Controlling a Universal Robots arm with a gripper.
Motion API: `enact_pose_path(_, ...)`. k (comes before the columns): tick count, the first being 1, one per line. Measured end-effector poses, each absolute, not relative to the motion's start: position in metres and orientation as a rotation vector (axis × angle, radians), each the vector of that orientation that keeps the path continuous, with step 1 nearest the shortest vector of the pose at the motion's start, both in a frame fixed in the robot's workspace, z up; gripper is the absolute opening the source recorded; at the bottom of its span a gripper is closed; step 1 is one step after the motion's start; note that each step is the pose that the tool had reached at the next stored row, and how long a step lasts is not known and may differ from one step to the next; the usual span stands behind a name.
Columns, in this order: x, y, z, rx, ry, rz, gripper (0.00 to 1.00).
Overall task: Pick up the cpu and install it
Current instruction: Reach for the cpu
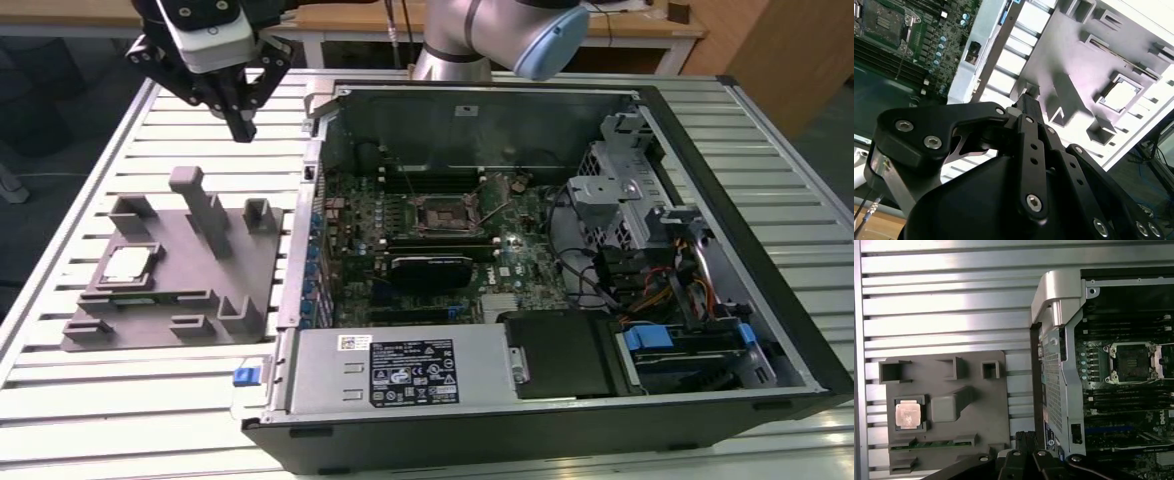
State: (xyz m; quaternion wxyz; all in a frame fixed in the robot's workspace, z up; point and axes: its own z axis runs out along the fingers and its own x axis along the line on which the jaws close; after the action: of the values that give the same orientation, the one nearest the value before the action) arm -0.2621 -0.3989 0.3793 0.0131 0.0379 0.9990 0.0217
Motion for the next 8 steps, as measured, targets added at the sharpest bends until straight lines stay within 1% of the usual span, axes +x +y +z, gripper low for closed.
enact_pose_path(8,-0.276,-0.399,0.379,0.118,3.112,0.068,0.11)
